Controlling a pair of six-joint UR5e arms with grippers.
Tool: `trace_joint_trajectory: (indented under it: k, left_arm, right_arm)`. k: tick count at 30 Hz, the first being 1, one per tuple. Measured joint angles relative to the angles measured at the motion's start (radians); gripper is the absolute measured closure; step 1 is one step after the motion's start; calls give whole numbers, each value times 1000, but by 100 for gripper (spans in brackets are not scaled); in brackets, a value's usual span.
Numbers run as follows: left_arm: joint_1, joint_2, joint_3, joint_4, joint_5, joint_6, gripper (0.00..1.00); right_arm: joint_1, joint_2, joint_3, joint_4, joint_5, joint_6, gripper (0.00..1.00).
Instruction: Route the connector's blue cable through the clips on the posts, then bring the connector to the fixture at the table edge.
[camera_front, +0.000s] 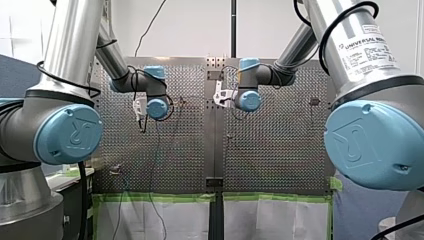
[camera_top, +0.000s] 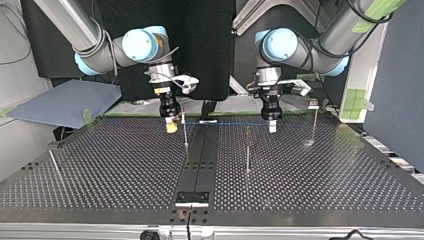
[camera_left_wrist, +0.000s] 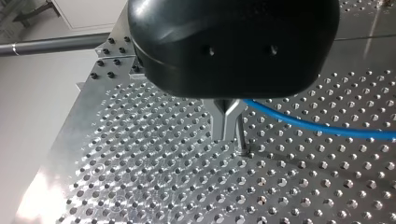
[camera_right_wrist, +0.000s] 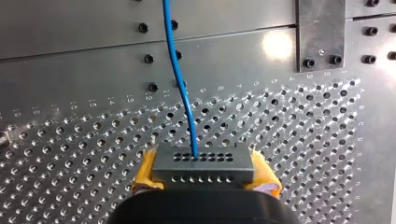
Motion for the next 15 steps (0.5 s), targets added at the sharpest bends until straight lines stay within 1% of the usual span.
trace_joint_trajectory:
  k: [8, 15]
  left_arm:
    - [14, -5, 9, -3, 15, 0, 100]
    - [26, -10, 30, -19, 28, -2, 100]
  right_arm:
    - [-5, 2, -1, 4, 0, -1, 100]
    - [-9, 3, -1, 3, 0, 0, 100]
